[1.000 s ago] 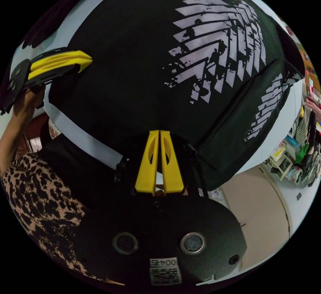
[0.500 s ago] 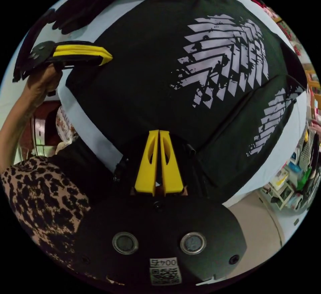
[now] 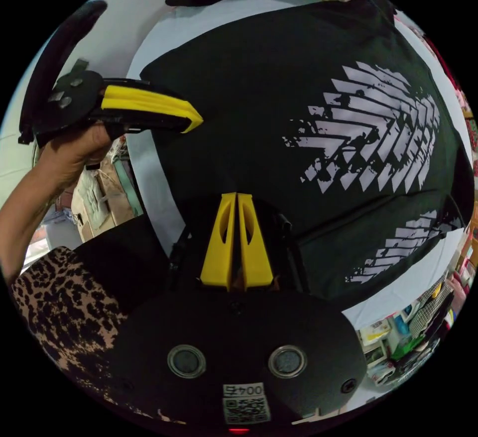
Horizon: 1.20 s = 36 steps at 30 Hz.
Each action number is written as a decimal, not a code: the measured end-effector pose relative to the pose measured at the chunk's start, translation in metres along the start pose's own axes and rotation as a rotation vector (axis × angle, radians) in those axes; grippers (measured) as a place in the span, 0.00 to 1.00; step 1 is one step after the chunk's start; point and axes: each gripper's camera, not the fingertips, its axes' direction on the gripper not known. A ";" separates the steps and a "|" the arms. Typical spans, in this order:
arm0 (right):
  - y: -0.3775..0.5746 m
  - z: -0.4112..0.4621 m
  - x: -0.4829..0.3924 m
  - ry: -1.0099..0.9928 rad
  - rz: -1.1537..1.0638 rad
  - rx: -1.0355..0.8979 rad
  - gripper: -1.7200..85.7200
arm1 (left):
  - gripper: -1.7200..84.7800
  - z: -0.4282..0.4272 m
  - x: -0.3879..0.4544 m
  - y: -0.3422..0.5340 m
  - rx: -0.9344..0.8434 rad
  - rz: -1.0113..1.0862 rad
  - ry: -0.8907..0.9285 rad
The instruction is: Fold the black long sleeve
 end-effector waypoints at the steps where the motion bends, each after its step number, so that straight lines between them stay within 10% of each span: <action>1: 0.004 -0.004 0.000 0.014 -0.012 -0.003 0.01 | 0.03 0.002 0.001 -0.003 -0.015 -0.008 0.001; 15: 0.052 -0.051 0.012 0.100 -0.064 -0.066 0.01 | 0.03 0.028 -0.017 0.013 0.079 -0.023 0.143; 23: 0.130 -0.099 0.091 -0.305 0.085 0.139 0.09 | 0.04 0.038 -0.003 0.018 0.085 0.031 0.062; 36: 0.307 -0.233 0.297 -0.183 0.513 0.494 0.02 | 0.11 0.024 0.106 0.014 0.224 0.170 0.210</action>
